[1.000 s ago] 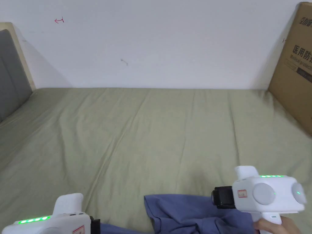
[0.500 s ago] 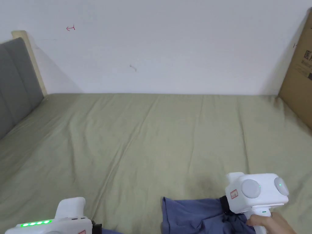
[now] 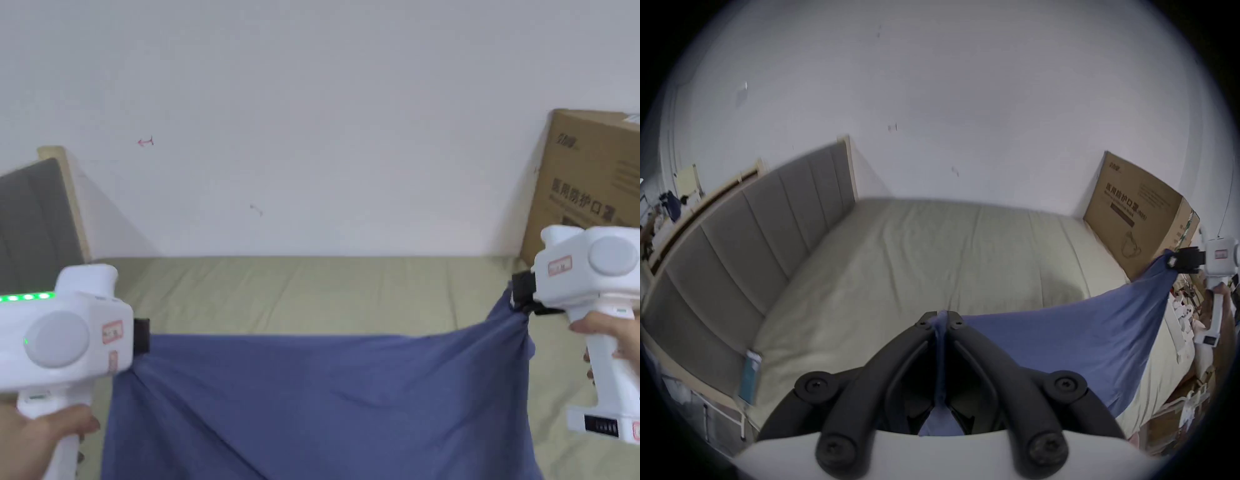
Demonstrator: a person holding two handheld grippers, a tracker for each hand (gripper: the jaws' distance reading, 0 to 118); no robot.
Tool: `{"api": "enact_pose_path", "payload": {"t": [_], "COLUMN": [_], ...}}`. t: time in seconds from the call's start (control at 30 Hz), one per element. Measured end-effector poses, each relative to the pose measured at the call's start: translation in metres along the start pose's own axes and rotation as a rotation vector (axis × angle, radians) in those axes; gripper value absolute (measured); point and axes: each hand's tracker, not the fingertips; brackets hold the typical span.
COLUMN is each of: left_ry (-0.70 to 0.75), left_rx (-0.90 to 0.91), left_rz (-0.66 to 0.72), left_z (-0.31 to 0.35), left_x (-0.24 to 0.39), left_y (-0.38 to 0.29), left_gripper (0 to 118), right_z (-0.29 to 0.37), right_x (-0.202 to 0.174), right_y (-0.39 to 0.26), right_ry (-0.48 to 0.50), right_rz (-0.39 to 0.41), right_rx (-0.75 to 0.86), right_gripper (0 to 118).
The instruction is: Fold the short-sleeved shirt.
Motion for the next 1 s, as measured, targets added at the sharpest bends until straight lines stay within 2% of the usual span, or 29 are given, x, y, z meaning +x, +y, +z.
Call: {"api": "enact_pose_path", "payload": {"t": [0.1,0.17,0.27,0.6,0.8,1.0], "left_ry": [0.020,0.021,0.020,0.043,0.087,0.090], "left_rx": [0.083,0.121,0.163,0.270,0.360,0.438], "left_rz": [-0.008,-0.013,-0.037,-0.043,-0.039,0.029], "left_z": [0.021,0.032,0.043,0.026,0.007,-0.009], "left_x": [-0.004,-0.005,-0.001,0.013,0.013,0.012], "left_y": [0.037,0.060,0.093,0.218,0.297,0.342], "left_gripper": [2,2,2,2,2,2], "right_z": [0.038,0.058,0.077,0.093,0.106,0.107], "right_x": [0.011,0.015,0.013,-0.005,-0.023,-0.035], "right_y": [0.031,0.046,0.067,0.185,0.263,0.298], "right_ry": [-0.003,0.036,0.044,0.043,0.083,0.069], "right_rz": [-0.056,-0.088,-0.104,-0.202,-0.222,-0.176], "right_rx": [0.081,0.129,0.172,0.316,0.414,0.466], "right_gripper": [5,5,5,5,5,5]}}
